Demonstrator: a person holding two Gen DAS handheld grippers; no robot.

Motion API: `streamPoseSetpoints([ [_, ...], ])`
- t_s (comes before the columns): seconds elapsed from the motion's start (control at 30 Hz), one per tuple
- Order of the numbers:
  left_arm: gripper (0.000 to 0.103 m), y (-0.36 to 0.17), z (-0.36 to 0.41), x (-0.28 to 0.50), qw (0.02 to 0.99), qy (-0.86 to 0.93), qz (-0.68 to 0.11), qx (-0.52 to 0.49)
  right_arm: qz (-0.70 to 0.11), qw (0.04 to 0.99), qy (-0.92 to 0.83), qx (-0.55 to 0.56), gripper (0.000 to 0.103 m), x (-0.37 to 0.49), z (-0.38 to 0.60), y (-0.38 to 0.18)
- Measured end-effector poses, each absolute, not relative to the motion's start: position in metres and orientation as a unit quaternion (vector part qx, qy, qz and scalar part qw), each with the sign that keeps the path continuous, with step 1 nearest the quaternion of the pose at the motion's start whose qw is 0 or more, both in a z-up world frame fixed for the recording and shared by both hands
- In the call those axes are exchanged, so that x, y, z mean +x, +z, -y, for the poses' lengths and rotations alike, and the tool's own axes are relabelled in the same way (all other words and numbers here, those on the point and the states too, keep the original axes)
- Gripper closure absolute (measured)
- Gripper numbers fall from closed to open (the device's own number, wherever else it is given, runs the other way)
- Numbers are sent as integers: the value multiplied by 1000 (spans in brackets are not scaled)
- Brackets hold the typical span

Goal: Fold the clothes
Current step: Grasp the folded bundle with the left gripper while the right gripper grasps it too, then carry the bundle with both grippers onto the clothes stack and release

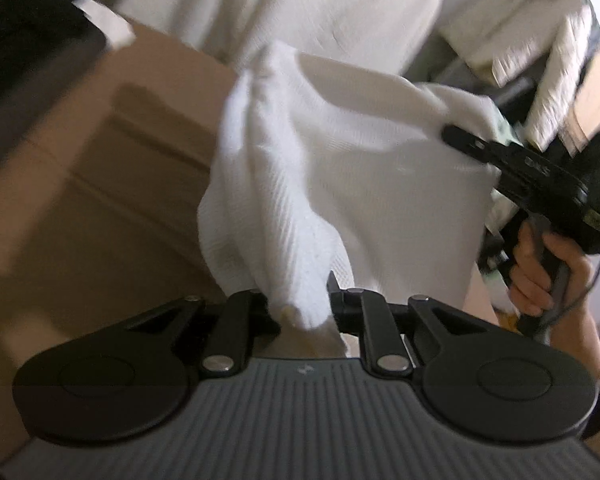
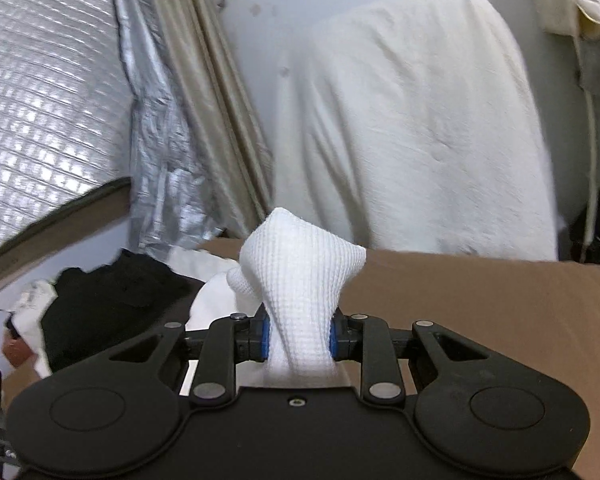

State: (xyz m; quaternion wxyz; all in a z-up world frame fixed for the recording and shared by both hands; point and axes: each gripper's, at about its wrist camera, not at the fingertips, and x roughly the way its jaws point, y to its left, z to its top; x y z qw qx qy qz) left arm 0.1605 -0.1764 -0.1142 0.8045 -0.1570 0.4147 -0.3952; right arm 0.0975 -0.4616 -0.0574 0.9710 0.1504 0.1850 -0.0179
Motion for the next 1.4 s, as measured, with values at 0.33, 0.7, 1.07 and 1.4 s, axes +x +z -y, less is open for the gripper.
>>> streamPoseSetpoints([
  [0.33,89,-19,81,143,866,-297,-378,-139,-180,969,90,141,74,116,389,-7],
  [0.7,89,72,-50,222,936,-139,-322,-9,-199,928,224,221,74,270,298,26],
  [1.07,56,-10,-110,404,915,36,-399,46,-304,931,43,194,38,465,262,-40],
  [1.4,51,-14,-91,338,940,-101,-326,-18,-306,895,43,322,38,390,325,-109],
])
